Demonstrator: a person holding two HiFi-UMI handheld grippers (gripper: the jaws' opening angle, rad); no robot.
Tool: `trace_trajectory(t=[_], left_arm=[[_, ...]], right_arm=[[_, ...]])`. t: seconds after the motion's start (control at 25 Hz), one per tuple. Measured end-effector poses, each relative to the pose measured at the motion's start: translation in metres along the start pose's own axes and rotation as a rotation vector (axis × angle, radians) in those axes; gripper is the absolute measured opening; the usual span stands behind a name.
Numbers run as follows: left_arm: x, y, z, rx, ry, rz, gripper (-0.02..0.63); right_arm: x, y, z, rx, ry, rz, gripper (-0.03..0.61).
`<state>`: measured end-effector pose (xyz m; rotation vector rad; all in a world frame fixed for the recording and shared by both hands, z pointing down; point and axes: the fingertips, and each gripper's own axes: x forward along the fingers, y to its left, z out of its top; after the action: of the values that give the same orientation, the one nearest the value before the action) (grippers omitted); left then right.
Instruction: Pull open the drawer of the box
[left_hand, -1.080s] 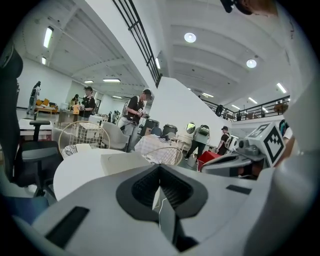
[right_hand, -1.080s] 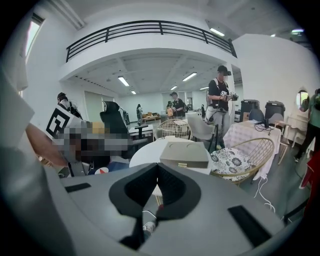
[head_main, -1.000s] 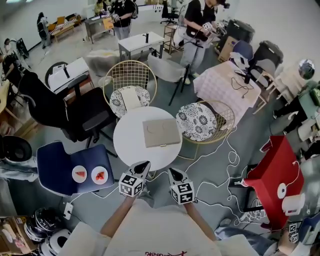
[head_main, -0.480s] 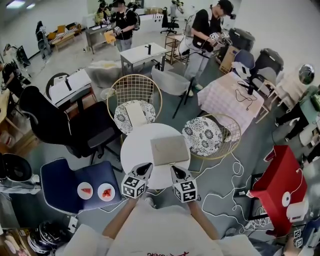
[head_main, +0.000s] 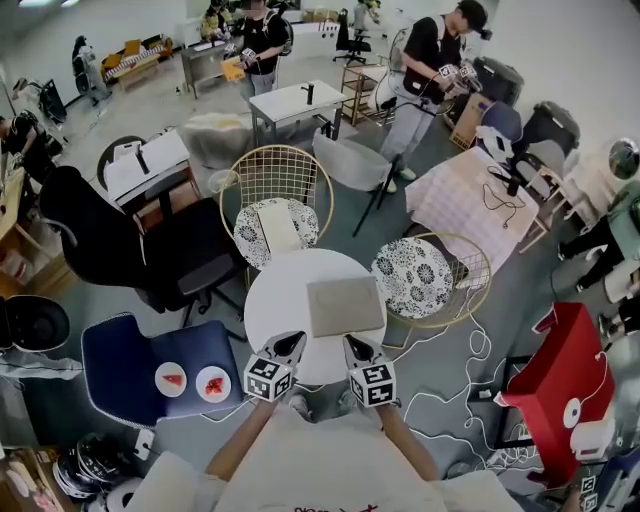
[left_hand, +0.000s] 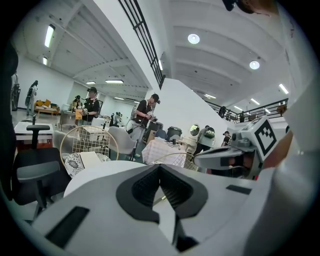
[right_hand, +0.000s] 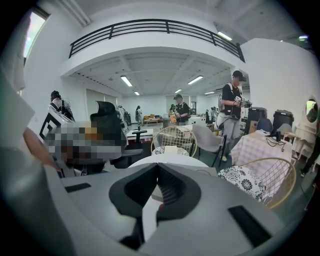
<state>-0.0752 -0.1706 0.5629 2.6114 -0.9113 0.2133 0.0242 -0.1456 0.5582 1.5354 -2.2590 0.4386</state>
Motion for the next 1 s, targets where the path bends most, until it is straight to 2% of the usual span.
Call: trace_trajectory(t=[0.36,0.6,1.0], left_arm=[[0.027,-0.005,0.001,-0.022,0.014,0.062,0.011],[0.044,-0.012,0.0,-0.04,0.019,0.073,0.012],[0.044,-0.019,-0.038,-0.099,0.102,0.084,0.012]], right_arm=[[0.011,-0.038,0.007,-0.002,-0.001,0.046,0.015],[0.013,-0.057,0.0,0.01,0.01,0.06,0.015],[0.009,-0.057,-0.048,0.076,0.113,0.073,0.015]])
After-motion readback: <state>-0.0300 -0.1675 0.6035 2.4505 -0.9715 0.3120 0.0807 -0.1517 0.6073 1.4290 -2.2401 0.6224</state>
